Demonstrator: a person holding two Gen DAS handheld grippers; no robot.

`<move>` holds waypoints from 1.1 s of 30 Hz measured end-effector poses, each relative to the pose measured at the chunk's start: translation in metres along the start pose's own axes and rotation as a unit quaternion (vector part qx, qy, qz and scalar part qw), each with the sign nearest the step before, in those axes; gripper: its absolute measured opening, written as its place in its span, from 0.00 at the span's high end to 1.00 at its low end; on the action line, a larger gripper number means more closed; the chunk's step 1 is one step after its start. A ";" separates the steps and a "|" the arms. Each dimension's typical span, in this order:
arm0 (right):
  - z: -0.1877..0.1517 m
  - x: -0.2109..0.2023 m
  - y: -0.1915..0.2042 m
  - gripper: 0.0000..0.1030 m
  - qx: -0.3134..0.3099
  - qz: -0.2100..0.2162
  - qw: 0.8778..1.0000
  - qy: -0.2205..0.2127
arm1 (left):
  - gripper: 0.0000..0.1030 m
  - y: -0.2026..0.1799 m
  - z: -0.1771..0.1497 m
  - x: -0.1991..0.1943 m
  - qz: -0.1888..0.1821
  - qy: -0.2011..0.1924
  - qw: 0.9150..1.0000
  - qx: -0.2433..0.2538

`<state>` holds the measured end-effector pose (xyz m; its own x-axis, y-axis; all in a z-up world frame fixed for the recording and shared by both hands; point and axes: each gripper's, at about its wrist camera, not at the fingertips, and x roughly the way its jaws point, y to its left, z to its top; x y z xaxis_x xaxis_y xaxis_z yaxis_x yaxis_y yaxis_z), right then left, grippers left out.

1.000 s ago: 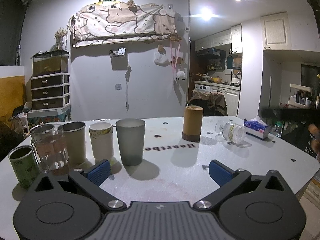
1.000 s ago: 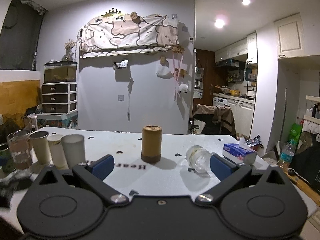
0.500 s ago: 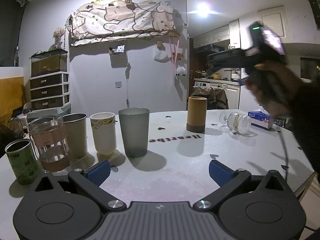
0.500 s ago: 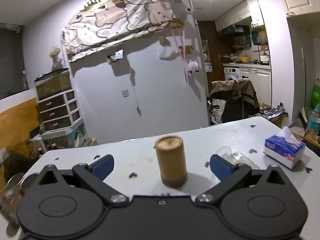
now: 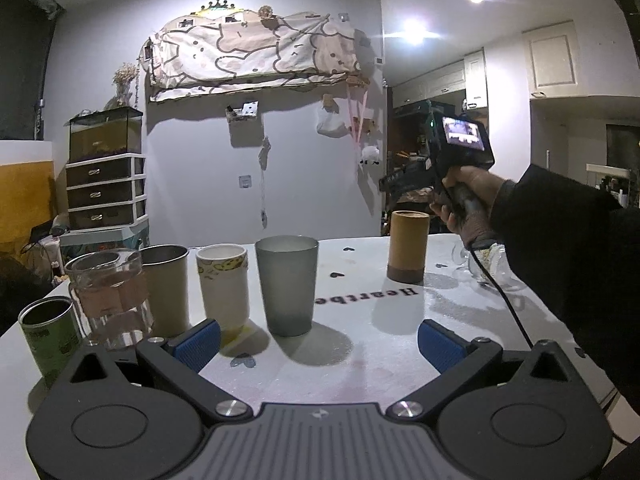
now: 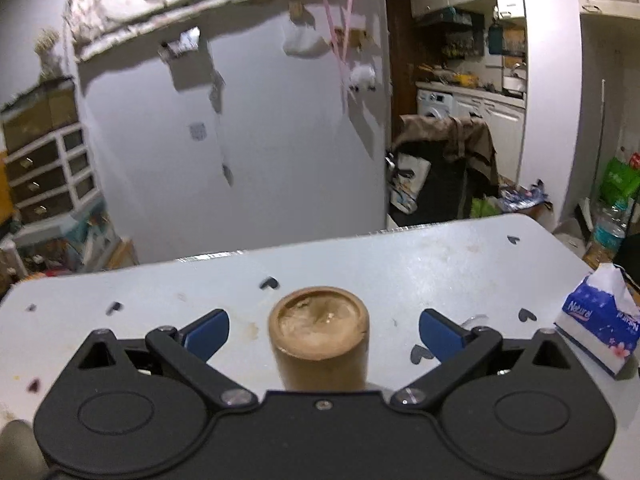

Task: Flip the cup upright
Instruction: 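Move the right tool to the tan cylindrical cup and close on its rim, then lift the tan cup with the right tool and tilt it toward the left tool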

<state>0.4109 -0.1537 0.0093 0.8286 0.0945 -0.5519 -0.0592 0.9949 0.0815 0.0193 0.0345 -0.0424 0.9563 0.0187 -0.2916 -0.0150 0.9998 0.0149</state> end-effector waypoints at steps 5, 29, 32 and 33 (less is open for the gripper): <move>-0.003 0.028 0.003 0.12 0.003 -0.007 1.000 0.017 | 0.00 0.009 0.000 -0.001 0.012 -0.001 1.000 -0.011; -0.062 -0.121 0.027 0.32 -0.089 0.180 0.979 0.041 | 0.00 0.005 -0.009 -0.004 -0.014 0.025 0.999 -0.038; -0.081 -0.151 0.037 0.32 -0.107 0.238 0.964 0.059 | 0.00 0.001 -0.010 -0.008 -0.018 0.026 0.999 -0.036; -0.087 -0.159 0.043 0.32 -0.113 0.250 0.960 0.065 | 0.00 0.000 -0.010 -0.009 -0.019 0.026 0.999 -0.034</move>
<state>0.2280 -0.1231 0.0280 0.5906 0.5504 -0.5902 -0.5619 0.8054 0.1887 0.0078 0.0346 -0.0495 0.9400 -0.0200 -0.3406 -0.0012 0.9981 -0.0621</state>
